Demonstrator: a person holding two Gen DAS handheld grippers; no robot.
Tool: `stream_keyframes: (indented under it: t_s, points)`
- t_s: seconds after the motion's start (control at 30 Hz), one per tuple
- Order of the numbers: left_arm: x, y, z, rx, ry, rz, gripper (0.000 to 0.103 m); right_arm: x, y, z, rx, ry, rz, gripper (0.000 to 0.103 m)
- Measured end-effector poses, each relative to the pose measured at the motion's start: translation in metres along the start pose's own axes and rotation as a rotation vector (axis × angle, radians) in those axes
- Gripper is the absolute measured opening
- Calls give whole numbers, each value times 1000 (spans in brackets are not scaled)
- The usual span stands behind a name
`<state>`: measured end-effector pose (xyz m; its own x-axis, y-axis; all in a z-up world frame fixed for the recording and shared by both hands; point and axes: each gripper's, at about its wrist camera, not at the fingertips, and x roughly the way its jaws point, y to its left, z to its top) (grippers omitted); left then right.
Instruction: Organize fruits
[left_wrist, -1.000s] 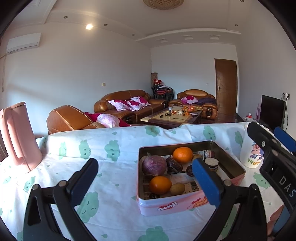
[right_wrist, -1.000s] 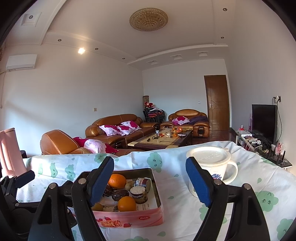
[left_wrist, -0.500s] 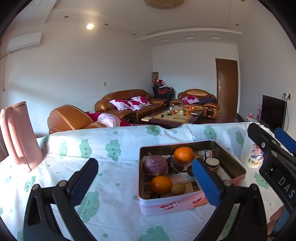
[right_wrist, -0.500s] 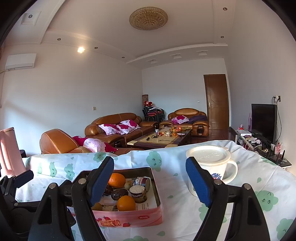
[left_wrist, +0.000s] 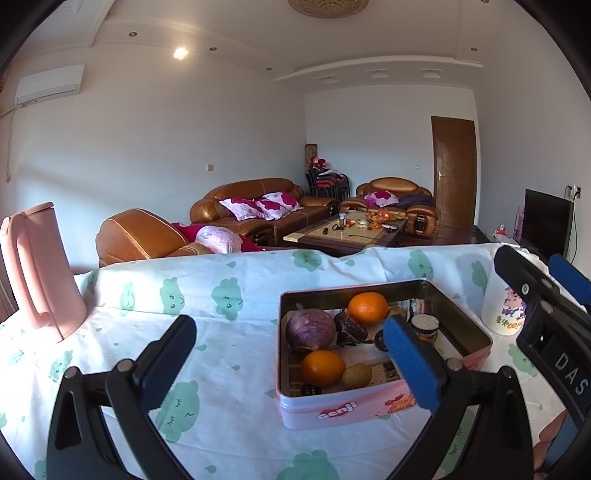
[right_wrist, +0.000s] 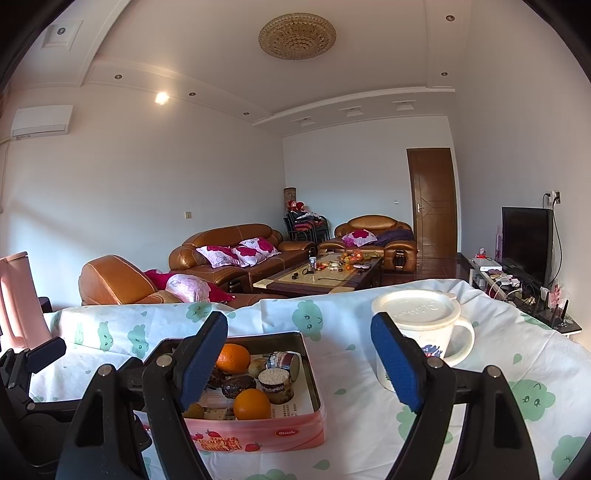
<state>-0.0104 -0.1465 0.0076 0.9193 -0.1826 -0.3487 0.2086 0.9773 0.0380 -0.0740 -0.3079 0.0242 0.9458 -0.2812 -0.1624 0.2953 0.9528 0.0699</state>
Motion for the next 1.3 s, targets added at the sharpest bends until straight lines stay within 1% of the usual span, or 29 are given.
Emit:
stream_keyframes:
  t_s: [0.27,0.43,0.7,0.87,0.97,1.3]
  points:
    - [1,5,1,-16,19,17,103,0,-1,-2,1,4,-4,81]
    - [-1,5,1,-4,8,23,103,1,-1,-3,2,12,-9,81]
    - [1,2,2,-4,14,30,103,0,-1,-2,3,9,-11,81]
    - [1,2,2,-5,16,26,103,-1,-1,-2,4,9,-12,81]
    - [2,2,2,-9,22,11,103,-1,-1,-2,4,10,-12,81]
    - [3,2,1,-9,27,12,103,-1,-1,-2,4,17,-16,81]
